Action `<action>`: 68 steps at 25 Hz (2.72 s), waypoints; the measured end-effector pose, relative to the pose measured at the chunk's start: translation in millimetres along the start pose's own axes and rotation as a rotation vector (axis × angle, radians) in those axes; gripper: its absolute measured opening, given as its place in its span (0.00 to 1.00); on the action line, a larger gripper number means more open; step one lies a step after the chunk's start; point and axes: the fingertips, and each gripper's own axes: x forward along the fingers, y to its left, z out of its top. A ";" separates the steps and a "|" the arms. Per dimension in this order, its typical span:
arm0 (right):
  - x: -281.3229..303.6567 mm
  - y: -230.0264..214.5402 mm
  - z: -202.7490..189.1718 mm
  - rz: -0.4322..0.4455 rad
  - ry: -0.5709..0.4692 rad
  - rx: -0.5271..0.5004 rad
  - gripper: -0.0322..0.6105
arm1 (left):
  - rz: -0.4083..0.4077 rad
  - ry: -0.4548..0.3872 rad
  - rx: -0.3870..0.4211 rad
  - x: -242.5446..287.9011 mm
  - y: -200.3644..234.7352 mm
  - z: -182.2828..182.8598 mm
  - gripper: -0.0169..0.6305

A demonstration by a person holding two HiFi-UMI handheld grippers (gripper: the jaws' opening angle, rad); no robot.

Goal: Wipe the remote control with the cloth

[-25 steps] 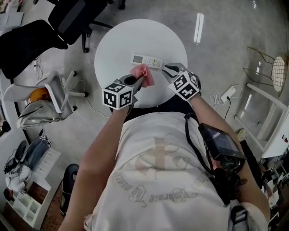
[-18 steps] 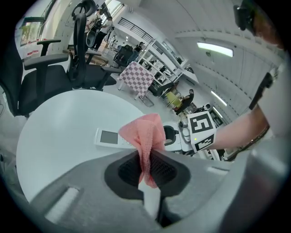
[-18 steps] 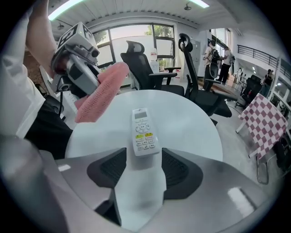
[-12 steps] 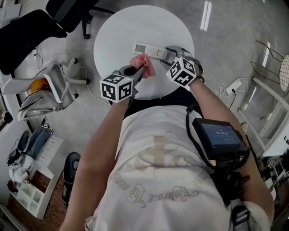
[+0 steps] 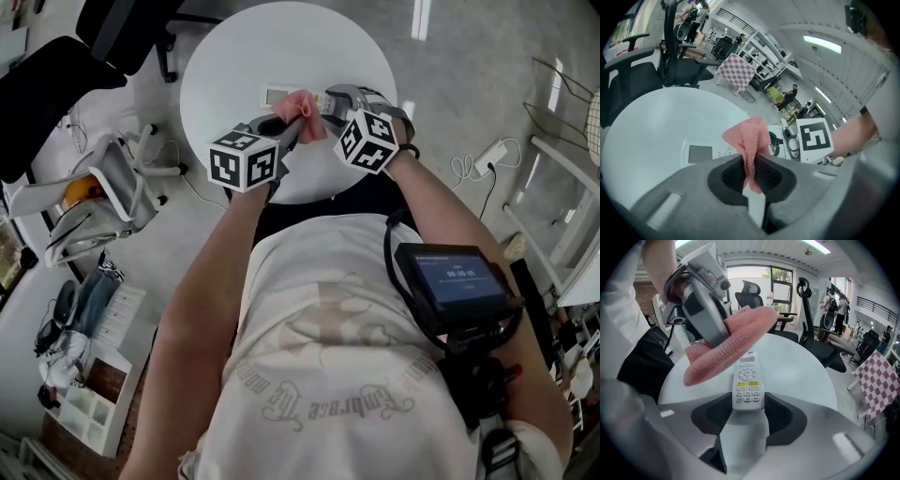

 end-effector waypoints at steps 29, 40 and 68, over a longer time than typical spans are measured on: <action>1.0 8.9 9.2 -0.014 -0.010 0.029 0.39 | 0.110 0.234 0.020 41.3 26.7 -1.2 0.06; 0.5 6.6 6.5 -0.012 -0.006 0.028 0.39 | 0.194 0.218 -0.018 20.0 63.6 3.2 0.06; 2.4 10.3 9.7 -0.001 0.006 0.017 0.39 | 0.077 0.231 0.060 16.8 54.4 -2.4 0.05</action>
